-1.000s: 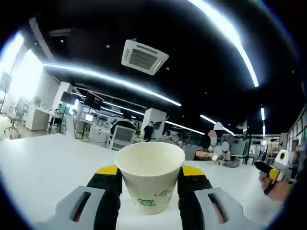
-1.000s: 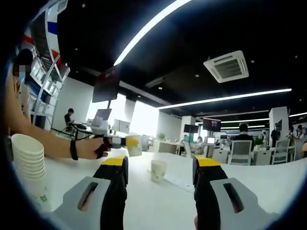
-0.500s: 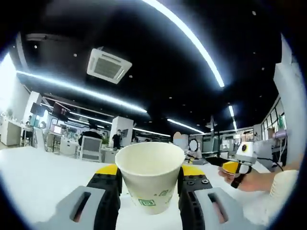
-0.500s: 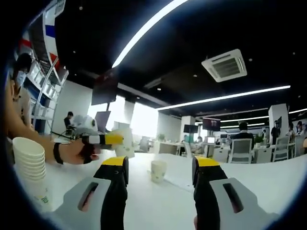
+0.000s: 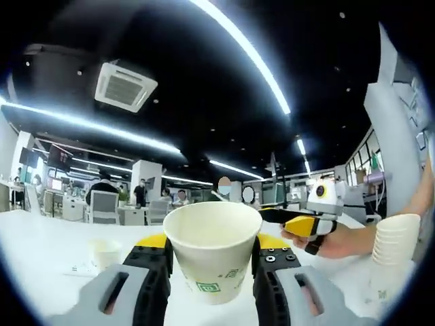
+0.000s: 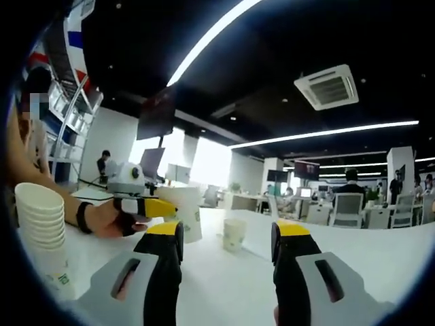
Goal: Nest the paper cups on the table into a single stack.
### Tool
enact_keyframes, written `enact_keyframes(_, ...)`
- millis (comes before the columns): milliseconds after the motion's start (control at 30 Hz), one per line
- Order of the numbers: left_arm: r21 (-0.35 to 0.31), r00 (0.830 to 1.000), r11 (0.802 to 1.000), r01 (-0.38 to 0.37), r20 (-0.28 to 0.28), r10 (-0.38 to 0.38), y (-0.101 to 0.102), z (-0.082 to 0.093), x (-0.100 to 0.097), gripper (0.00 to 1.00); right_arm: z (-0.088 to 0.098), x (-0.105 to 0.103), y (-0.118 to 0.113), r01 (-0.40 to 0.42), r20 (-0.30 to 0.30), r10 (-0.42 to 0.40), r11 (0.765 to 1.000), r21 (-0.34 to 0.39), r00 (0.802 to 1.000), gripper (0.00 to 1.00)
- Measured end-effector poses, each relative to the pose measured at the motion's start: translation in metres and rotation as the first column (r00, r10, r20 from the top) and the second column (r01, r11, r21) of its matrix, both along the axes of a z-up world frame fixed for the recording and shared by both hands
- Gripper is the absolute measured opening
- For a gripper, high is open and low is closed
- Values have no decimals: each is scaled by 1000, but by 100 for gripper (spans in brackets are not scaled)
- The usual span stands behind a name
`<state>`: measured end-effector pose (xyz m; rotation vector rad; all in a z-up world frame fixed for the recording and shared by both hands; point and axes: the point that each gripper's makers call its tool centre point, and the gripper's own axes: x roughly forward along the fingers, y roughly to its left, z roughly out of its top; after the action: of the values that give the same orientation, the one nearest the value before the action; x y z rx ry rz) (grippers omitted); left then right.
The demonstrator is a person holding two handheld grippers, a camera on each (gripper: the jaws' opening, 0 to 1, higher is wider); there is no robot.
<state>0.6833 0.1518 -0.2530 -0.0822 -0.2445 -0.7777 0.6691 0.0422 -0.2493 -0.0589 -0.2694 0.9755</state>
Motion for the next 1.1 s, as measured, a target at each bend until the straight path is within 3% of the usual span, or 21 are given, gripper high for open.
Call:
enact_keyframes(233,17,1000,1000,-19,-15,19,6,-8,2,49,2,-1,-1,5,14,-5,1000,-3,1000,54)
enact_keyframes(367,-5,1000,1000,-18,-24,18,7,-7,-2,49,2,1,-3,11,12,-11,1000,0,1000,54)
enact_keyframes(933,17,1000,1000,-16,-10,16,3,-6,-7,49,-1,2,-3,15,11,-15,1000,-13,1000,53)
enact_keyframes(1100,59,1000,998,-4,17,3,-6,-6,-8,49,-2,0,-2,11,8,-11,1000,-14,1000,53)
